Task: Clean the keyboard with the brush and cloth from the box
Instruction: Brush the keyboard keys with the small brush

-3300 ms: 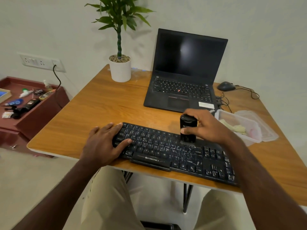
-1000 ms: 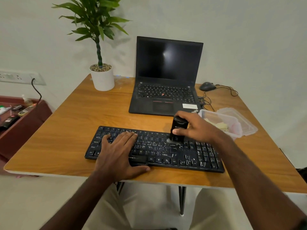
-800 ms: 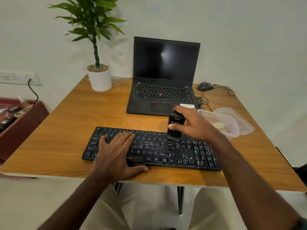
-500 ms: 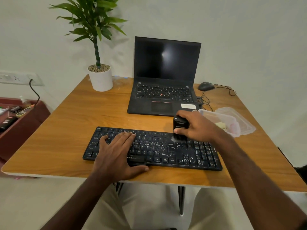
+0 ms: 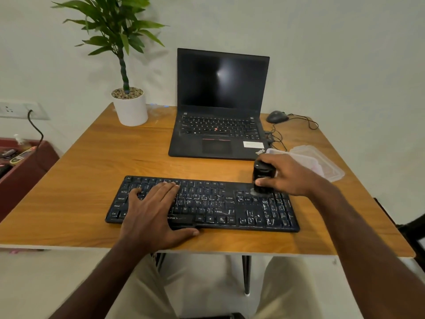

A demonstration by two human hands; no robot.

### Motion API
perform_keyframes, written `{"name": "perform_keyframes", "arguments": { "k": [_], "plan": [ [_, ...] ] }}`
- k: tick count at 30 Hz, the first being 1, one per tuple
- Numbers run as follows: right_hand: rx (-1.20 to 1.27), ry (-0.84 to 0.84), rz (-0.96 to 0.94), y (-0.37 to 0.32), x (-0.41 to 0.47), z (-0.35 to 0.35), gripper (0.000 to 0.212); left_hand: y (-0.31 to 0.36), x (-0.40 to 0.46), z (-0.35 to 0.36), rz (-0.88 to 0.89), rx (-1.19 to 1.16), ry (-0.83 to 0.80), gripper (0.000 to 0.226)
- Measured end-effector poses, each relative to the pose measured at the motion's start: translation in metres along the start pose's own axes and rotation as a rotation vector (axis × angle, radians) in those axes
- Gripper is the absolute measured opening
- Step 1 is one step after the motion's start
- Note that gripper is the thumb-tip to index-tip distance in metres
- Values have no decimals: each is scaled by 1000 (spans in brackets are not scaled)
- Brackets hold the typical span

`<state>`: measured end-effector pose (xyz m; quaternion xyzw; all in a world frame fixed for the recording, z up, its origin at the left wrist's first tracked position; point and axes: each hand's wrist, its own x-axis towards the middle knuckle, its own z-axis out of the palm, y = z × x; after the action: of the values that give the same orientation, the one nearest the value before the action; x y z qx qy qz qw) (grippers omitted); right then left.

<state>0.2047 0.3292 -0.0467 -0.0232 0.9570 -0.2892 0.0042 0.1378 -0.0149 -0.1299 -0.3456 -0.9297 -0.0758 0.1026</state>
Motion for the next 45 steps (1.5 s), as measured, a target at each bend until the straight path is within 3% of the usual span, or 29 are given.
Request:
{"name": "perform_keyframes", "arguments": {
  "k": [2, 6, 11, 17, 21, 26, 30, 38, 43, 45],
  "plan": [
    [-73, 16, 7, 4, -3, -13, 27, 0, 0, 0, -1, 3, 5, 118],
    [87, 187, -88, -12, -1, -3, 26, 1, 0, 0, 1, 7, -9, 117],
    [152, 85, -131, -28, 8, 32, 26, 0, 0, -1, -9, 17, -30, 118],
    [-37, -23, -8, -4, -7, -1, 25, 1, 1, -1, -11, 18, -27, 119],
    [-55, 76, -20, -12, -3, -2, 25, 1, 1, 0, -10, 21, -35, 119],
    [5, 52, -50, -27, 15, 25, 23, 1, 1, -1, -7, 28, -38, 119],
    [184, 212, -55, -30, 22, 25, 25, 1, 1, -1, -18, 27, -51, 119],
    [49, 7, 16, 2, 2, -1, 27, 1, 1, -1, -16, 16, -38, 119],
    [113, 184, -39, -4, 7, -1, 23, 2, 1, -2, -25, 17, -57, 120],
    [149, 178, -61, -10, 10, 10, 24, 1, 1, -1, -24, 18, -60, 120]
  ]
}}
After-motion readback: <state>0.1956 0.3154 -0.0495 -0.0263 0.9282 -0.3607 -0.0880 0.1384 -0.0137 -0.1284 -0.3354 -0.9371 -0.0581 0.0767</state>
